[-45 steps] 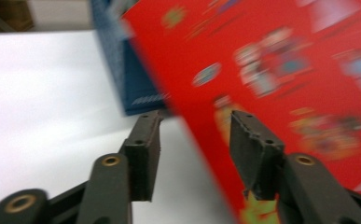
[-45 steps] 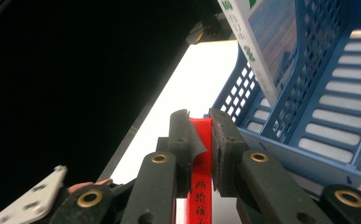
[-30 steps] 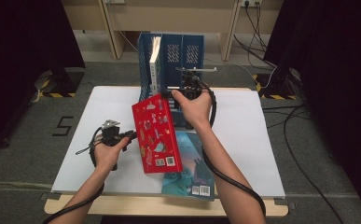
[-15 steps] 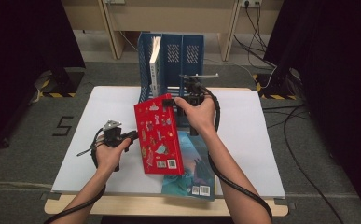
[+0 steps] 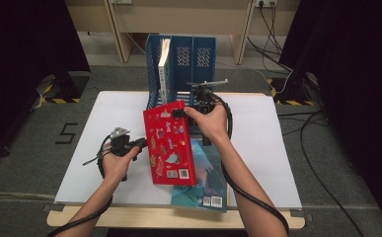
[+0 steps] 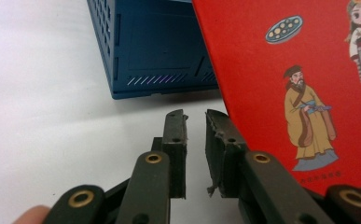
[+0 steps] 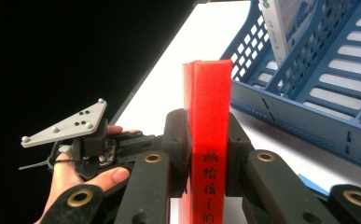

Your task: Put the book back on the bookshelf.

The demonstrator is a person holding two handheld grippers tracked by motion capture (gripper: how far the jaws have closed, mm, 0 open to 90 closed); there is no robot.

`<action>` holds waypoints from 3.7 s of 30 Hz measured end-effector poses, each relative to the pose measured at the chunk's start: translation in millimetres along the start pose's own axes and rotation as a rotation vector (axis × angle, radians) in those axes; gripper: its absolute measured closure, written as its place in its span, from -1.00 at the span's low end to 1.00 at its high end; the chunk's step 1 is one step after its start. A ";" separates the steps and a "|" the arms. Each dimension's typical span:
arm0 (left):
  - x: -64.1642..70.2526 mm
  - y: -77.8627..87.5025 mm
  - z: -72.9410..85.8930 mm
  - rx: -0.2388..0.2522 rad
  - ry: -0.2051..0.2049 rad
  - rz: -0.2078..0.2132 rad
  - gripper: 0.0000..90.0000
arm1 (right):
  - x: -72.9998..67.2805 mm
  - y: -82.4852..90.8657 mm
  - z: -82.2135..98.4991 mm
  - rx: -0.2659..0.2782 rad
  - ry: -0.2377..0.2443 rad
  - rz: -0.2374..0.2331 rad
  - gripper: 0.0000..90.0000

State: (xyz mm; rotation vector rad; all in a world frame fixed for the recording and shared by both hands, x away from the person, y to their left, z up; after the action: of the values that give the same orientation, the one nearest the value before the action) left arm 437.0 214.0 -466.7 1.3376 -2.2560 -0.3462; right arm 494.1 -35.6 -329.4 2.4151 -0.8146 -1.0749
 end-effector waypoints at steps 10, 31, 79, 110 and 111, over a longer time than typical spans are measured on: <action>1.5 -0.5 -0.1 -0.001 -0.014 -0.009 0.72 | 1.4 -2.0 2.4 -0.011 0.000 0.000 0.71; 5.6 -1.3 -1.1 0.001 -0.037 -0.015 0.71 | 4.3 -9.0 8.9 -0.072 -0.002 0.007 0.70; 89.0 39.2 -32.3 0.175 -0.266 0.069 -0.37 | -28.9 -45.2 -9.2 0.209 0.052 0.069 0.75; 104.9 20.8 -29.8 0.166 -0.317 -0.008 -0.42 | -42.0 -46.3 -6.8 0.206 0.079 0.076 0.72; 104.9 20.8 -29.8 0.166 -0.317 -0.008 -0.43 | -42.9 -45.8 -6.8 0.203 0.079 0.072 0.71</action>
State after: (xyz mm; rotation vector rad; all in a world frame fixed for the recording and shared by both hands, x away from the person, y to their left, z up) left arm 395.4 133.5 -402.6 1.4621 -2.5894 -0.4054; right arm 492.3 27.4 -326.4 2.5538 -1.0183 -0.9020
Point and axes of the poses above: each handheld gripper's, and its own axes: y roughly backward along the jaws, z roughly out of its underside, x roughly to its right, the point moved 2 cm from there along -y, roughly forward along the jaws, and after that the axes turned 3 degrees about x, right-handed, at the moved point
